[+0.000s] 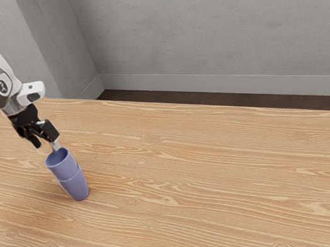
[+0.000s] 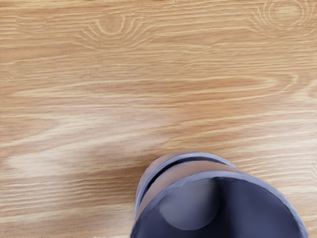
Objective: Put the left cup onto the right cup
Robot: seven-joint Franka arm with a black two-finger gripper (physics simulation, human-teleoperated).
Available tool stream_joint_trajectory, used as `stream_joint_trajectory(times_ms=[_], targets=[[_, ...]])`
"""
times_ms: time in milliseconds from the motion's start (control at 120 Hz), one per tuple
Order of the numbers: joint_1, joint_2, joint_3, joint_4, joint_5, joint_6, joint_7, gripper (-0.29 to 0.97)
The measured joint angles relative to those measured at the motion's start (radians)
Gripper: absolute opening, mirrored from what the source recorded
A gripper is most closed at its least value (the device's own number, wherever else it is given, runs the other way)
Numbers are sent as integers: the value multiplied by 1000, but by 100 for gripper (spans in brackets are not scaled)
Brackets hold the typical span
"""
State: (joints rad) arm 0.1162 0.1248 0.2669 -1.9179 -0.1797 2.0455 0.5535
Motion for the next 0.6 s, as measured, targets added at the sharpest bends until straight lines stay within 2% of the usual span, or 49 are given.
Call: stream_joint_trajectory(times_ms=[267, 600], targets=[[-15, -66, 0, 2, 0, -64, 1, 67], [-110, -87, -1, 23, 1, -96, 1, 68]])
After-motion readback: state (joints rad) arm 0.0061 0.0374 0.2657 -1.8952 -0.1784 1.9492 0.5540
